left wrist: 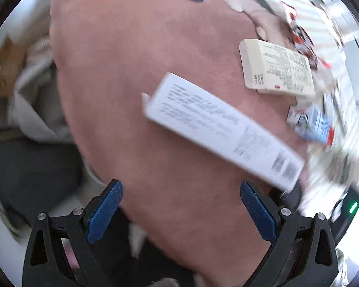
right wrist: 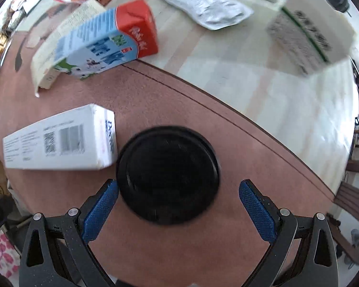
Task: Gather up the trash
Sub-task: 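Grasp the white box with the left tool while the right tool grasps the black cup lid, then carry the white box and black lid to the bin and release both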
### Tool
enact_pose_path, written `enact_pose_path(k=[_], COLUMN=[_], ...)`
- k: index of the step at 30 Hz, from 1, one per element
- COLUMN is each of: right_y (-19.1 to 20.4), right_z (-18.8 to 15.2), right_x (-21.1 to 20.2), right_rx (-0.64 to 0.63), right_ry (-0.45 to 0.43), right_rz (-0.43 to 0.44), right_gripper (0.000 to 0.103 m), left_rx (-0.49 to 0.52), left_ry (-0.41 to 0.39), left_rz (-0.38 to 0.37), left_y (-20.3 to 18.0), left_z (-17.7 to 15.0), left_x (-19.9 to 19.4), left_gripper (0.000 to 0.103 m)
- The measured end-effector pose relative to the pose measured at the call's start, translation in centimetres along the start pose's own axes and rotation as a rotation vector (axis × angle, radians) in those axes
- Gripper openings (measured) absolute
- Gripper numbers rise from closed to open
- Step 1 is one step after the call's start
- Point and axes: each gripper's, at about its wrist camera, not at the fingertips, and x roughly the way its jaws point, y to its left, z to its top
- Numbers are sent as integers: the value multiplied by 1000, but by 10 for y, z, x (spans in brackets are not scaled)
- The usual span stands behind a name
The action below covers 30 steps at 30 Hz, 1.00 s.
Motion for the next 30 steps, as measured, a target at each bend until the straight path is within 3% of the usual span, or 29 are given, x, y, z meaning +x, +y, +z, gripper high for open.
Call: enact_pose_path(k=[3, 6, 9, 10, 11, 12, 14, 16, 17, 19, 20, 21, 23, 26, 28, 30], right_y=[0, -16, -38, -43, -50, -54, -63, -66, -67, -62, -67, -59, -41, -63, -72, -72], right_z=[1, 1, 4, 6, 8, 10, 15, 16, 17, 18, 23, 23, 24, 10, 20, 22], right_x=[-3, -9, -12, -12, -13, -12, -11, -12, -13, -16, -21, -20, -18, -23, -12, -13], right_rx=[0, 14, 48, 54, 66, 80, 117, 132, 133, 129, 128, 125, 128, 138, 136, 140], right_ry=[-7, 7, 20, 19, 20, 24, 32, 34, 34, 34, 34, 35, 42, 34, 25, 15], right_rz=[7, -12, -23, -31, -36, -35, -28, -17, -15, -11, -9, -8, -4, 2, 1, 0], right_gripper=[89, 88, 88, 88, 88, 88, 87, 87, 87, 87, 87, 87, 88, 89, 89, 89], left_rx=[-157, -304, -401, -418, -414, -394, -266, -59, 112, 341, 442, 482, 476, 362, 314, 321], left_ry=[75, 121, 126, 120, 114, 110, 83, 42, 15, -26, -30, -21, 8, 45, -7, -41], left_rz=[-110, -214, -264, -264, -248, -224, -167, -67, 9, 144, 186, 207, 241, 178, 157, 150], left_y=[2, 2, 0, -3, -6, -10, -22, -40, -53, -69, -75, -77, -76, -64, -56, -54], left_z=[13, 24, 33, 36, 38, 40, 45, 47, 45, 38, 33, 32, 31, 28, 22, 15], left_x=[16, 31, 40, 41, 42, 42, 37, 28, 24, 23, 25, 28, 36, 48, 46, 45], left_gripper=[99, 99, 97, 92, 73, 64, 63, 62, 61, 61, 61, 61, 61, 62, 60, 47])
